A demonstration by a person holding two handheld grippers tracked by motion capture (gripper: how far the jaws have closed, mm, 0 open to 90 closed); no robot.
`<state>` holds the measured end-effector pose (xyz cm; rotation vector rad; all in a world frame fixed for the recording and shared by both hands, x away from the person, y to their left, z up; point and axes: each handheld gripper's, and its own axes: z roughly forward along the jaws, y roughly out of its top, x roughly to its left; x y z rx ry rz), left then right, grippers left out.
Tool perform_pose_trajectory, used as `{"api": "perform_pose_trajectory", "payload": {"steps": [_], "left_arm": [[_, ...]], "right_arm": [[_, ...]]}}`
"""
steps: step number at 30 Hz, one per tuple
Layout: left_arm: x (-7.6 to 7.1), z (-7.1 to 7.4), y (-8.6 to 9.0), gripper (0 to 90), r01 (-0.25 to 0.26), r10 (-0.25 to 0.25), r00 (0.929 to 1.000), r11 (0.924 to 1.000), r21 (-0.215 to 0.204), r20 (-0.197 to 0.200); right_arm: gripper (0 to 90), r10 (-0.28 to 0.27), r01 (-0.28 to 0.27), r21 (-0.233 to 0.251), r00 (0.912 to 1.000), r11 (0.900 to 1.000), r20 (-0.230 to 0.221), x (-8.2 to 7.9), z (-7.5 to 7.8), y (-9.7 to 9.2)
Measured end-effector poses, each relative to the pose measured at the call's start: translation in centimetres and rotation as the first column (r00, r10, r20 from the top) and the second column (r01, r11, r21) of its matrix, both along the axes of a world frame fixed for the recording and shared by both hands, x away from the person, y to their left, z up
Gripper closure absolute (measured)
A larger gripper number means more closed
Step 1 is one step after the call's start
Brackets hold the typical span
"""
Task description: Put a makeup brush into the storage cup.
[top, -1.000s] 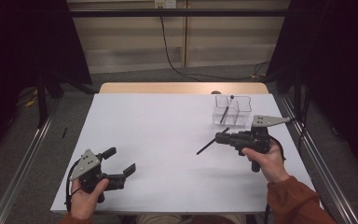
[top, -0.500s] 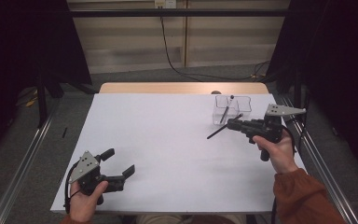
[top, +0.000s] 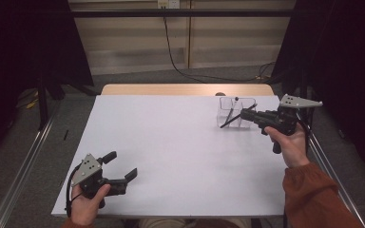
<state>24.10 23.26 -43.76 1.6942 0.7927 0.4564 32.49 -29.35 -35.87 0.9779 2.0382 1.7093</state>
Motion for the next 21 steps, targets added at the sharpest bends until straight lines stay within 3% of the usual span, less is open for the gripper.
{"api": "perform_pose_trajectory", "payload": {"steps": [10,21], "left_arm": [[0.0,0.0,0.1,3.7,-0.002,0.002,1.0,1.0,-0.001,0.001],[0.1,-0.1,0.1,3.6,-0.013,0.013,0.9999,0.9999,0.007,-0.003]], "right_arm": [[83.7,-0.074,0.075,-0.052,0.9971,0.9958,0.019,1.7,1.0,0.2],[83.7,-0.119,0.123,-0.118,0.9922,0.9854,0.039,3.4,1.5,1.1]]}}
